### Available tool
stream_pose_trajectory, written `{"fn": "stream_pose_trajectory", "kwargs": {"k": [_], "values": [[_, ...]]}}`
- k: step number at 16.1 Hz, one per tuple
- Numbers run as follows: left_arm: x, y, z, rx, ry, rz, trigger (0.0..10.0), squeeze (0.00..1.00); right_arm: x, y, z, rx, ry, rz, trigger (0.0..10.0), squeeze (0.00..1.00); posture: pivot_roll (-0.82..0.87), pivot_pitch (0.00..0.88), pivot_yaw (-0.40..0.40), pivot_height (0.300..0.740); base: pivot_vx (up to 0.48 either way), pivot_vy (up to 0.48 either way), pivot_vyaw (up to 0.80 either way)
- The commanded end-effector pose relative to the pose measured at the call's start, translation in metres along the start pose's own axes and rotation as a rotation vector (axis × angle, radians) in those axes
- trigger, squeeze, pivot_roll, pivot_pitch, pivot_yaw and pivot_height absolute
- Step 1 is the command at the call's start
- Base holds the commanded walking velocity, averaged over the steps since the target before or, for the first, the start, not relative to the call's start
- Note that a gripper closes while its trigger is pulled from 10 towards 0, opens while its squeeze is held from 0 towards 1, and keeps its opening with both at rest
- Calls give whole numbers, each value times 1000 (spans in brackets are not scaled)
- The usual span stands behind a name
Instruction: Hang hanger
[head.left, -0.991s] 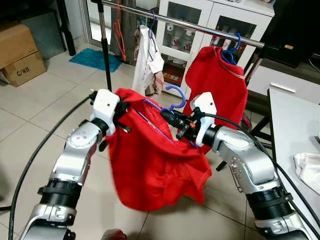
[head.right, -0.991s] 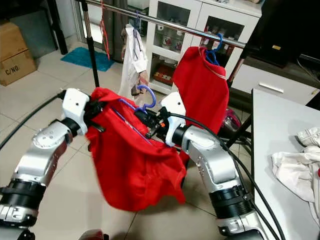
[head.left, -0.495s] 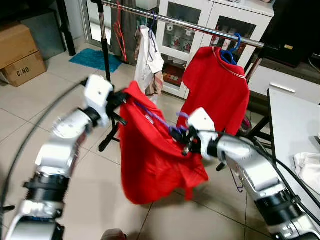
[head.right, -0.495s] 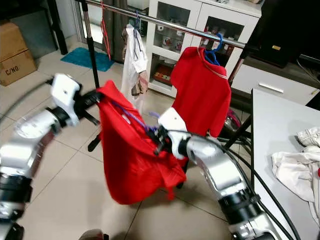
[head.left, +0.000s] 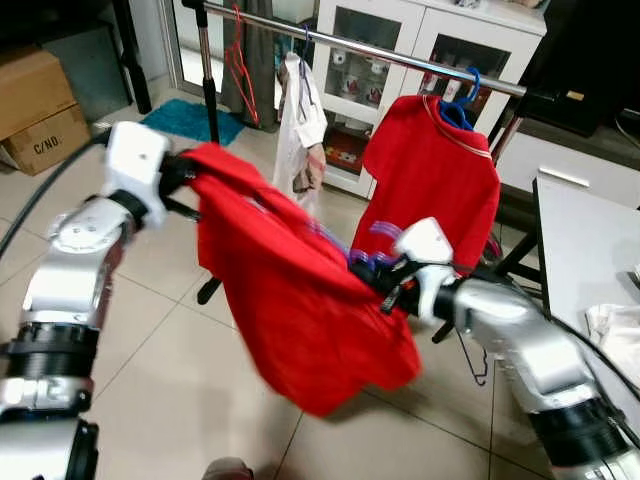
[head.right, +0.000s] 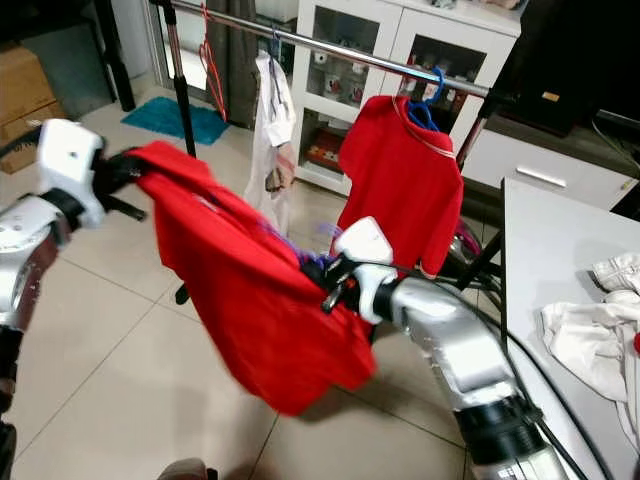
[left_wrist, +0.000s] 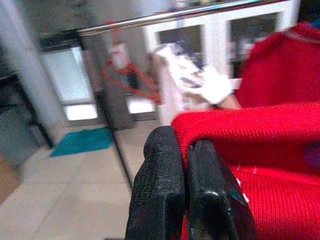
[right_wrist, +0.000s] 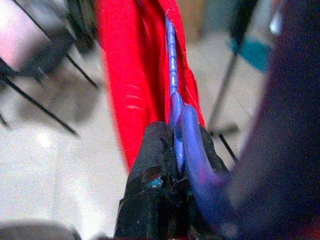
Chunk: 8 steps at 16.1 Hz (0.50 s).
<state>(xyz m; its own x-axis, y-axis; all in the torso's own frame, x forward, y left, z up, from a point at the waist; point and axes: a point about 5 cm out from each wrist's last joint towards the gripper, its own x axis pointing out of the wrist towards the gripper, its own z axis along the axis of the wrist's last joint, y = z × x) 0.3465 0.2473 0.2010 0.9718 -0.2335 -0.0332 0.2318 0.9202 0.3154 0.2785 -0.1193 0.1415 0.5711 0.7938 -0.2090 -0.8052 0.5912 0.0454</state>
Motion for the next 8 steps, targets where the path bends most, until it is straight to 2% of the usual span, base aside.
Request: {"fn": "stream_pose_trajectory", "kwargs": {"k": [1,3,5,6,7,8], "values": [[-9,40,10,27,-35,210,0,0,-19,-10,2,36,-38,-31,10000,0,66,0,-98,740,0,0,0],[-9,55,1,-32,-26,293,0,0,-25,-3,6,41,-71,31,10000,0,67,0,-101,740,0,0,0],[-1,49,-3,-67,-21,253,0,0,-23,-5,4,52,-73,-5,10000,0,61,0,-97,740,0,0,0],[8,29,-5,-71,-24,149,0,0,-18,-3,8,64,-97,-8,10000,0,59,0,-96,740,0,0,0],[18,7,-7,-85,-39,87,0,0,-13,6,11,62,-115,46,10000,0,60,0,-97,740,0,0,0],[22,1,-5,-95,-52,69,0,0,-12,10,11,52,-105,65,10000,0,60,0,-99,740,0,0,0]]}}
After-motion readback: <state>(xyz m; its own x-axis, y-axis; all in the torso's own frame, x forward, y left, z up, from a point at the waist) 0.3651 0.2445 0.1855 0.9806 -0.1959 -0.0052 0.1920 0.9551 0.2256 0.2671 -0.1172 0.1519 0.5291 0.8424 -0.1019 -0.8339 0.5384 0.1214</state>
